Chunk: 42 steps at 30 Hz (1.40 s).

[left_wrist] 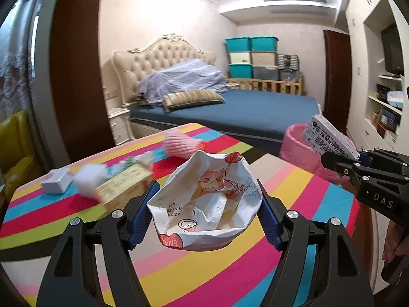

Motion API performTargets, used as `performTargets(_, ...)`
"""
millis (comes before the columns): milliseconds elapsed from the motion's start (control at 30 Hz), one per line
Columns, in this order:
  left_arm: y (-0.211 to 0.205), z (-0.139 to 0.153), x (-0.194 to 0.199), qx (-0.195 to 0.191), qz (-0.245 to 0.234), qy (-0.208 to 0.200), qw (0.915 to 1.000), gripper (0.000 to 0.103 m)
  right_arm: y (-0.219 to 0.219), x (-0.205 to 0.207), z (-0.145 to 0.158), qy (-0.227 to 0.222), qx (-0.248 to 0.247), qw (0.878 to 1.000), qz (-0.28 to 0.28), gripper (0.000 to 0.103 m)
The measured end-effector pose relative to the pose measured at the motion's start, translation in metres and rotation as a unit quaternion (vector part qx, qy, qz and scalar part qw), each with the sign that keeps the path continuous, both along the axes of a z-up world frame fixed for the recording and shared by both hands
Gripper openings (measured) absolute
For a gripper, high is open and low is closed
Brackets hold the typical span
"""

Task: Collect trash
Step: 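Carry the paper bag and white box over the wastebasket and release both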

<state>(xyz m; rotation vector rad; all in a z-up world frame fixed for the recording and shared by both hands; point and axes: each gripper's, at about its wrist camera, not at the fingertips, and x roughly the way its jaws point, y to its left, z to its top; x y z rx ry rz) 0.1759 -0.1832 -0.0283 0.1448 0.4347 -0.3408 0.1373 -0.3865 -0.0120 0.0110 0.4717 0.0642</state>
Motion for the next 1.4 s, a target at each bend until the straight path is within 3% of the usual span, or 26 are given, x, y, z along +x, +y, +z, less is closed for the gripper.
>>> performTargets(233,-0.050,0.008,0.023,-0.007,-0.059,0.013,0.9982,0.069,-0.057,-0.004,0.005,-0.008,-0.002,0.998,-0.057,0.025)
performTargets(533,-0.139,0.018,0.055,-0.016,-0.142,0.020,0.9896,0.069,-0.150,-0.005,0.010,-0.007,0.010,0.990,-0.140,0.025)
performTargets(800,-0.219,0.013,0.095,-0.024,-0.211,0.046,0.9760,0.069,-0.207,0.016,-0.001,0.011,0.014,0.991,-0.136,0.025)
performTargets(1067,-0.274,0.001,0.140,-0.034,-0.218,0.083,0.9719,0.069,-0.245,0.048,-0.005,0.016,0.016,0.991,-0.130,0.026)
performTargets(1133,-0.282,0.001,0.149,-0.042,-0.223,0.094,0.9695,0.074,-0.252,0.058,-0.005,0.014,0.021,0.992,-0.125,0.028)
performTargets(1167,-0.288,0.001,0.153,-0.045,-0.226,0.100,0.9680,0.089,-0.256,0.063,-0.005,0.012,0.023,0.993,-0.119,0.034)
performTargets(1200,-0.292,0.002,0.156,-0.049,-0.223,0.098,0.9687,0.093,-0.259,0.067,-0.005,0.011,0.024,0.993,-0.114,0.053)
performTargets(1233,-0.293,0.004,0.156,-0.052,-0.214,0.087,0.9715,0.093,-0.264,0.070,-0.006,0.006,0.024,0.993,-0.115,0.062)
performTargets(1400,-0.272,0.013,0.150,-0.060,-0.193,0.067,0.9771,0.093,-0.273,0.061,-0.003,-0.006,0.035,0.992,-0.120,0.062)
